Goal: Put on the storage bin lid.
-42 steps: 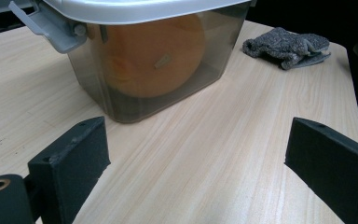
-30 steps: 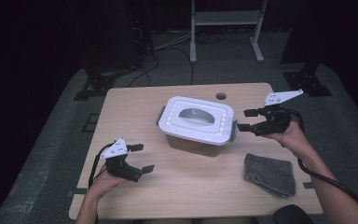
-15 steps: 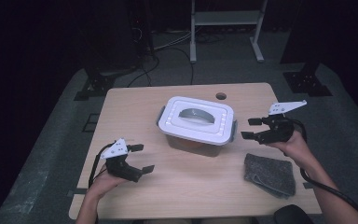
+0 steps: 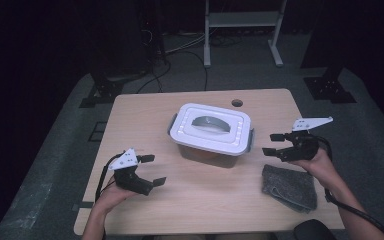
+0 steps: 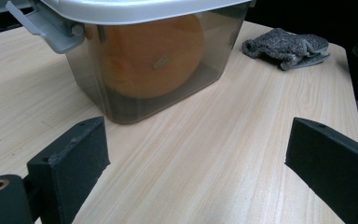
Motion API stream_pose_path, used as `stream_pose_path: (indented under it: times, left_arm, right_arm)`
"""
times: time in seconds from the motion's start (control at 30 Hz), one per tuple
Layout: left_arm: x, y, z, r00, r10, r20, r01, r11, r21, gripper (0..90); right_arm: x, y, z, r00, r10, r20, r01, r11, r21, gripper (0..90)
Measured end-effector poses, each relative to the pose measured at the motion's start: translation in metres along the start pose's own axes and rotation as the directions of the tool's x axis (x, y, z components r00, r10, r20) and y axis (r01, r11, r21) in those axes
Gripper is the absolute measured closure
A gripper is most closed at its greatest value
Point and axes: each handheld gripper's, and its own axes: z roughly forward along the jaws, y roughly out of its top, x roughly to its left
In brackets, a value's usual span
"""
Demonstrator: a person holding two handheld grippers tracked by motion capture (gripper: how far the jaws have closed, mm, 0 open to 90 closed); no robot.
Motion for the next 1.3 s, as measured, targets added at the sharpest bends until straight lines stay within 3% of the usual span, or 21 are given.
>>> stream_pose_path:
  times: [0.73, 1.3]
  left_arm:
    - [-0.001, 0.0, 0.0, 1.0, 0.004, 0.0, -0.004, 1.0, 0.004, 4.8]
    - [-0.002, 0.001, 0.001, 1.0, 0.005, 0.003, -0.005, 1.0, 0.004, 4.8]
  right_arm:
    - [-0.003, -0.042, -0.008, 0.9972, 0.073, 0.019, -0.073, 0.997, 0.008, 26.3]
    - [-0.001, -0.061, -0.014, 0.9947, 0.1, 0.023, -0.1, 0.995, -0.008, 25.7]
